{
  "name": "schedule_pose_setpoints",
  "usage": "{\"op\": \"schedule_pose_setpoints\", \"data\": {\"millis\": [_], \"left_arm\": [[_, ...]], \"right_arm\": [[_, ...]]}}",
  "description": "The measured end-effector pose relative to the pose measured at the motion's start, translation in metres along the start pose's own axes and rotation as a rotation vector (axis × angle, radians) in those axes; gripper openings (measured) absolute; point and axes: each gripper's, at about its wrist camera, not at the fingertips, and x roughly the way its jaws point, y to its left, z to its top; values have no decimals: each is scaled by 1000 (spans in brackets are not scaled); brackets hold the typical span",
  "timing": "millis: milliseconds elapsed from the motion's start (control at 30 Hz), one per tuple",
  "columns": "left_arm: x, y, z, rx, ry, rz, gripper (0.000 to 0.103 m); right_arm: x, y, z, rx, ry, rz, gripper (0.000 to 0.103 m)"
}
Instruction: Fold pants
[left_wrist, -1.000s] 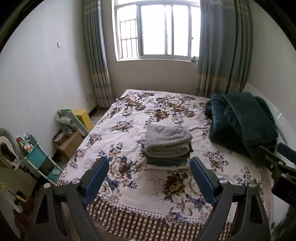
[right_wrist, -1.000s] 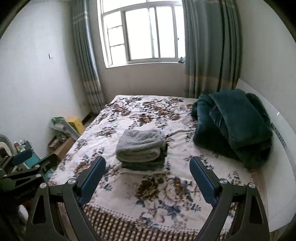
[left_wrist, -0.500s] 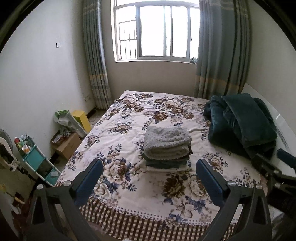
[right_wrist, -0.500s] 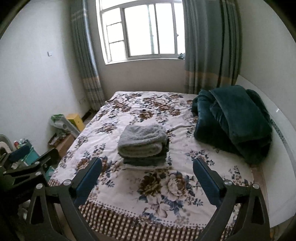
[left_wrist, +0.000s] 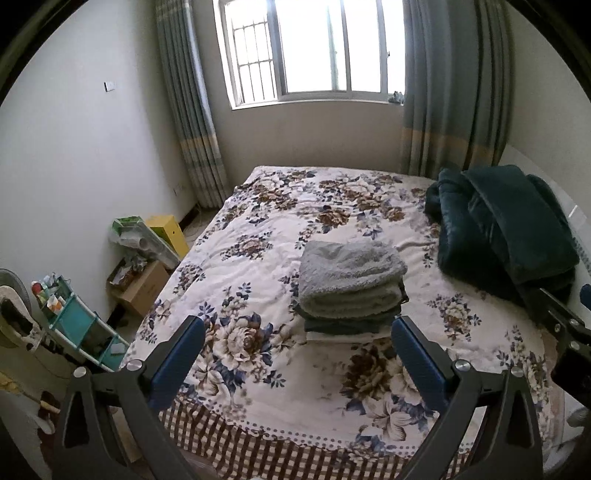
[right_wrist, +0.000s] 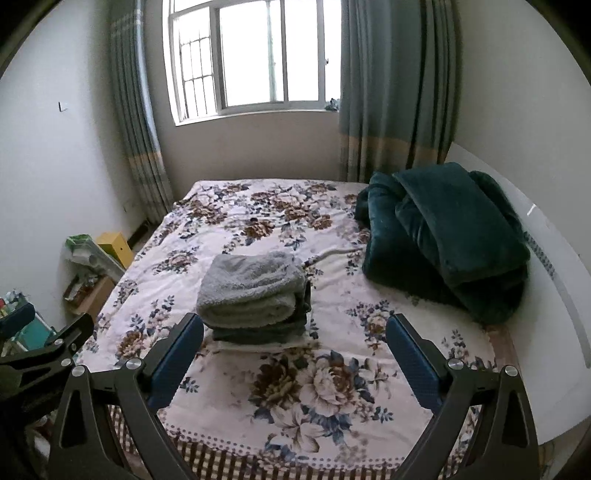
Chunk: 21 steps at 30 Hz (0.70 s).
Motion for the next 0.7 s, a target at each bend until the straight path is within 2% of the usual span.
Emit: {"op": "schedule_pose_setpoints", "data": {"millis": [267, 700], "left_arm": [[17, -5, 3, 10, 30, 1, 103], [14, -4, 9, -5, 13, -13, 103]], "right_arm": [[27, 1, -1, 0, 28, -5, 102], [36, 5, -8, 1, 50, 8, 103]]}}
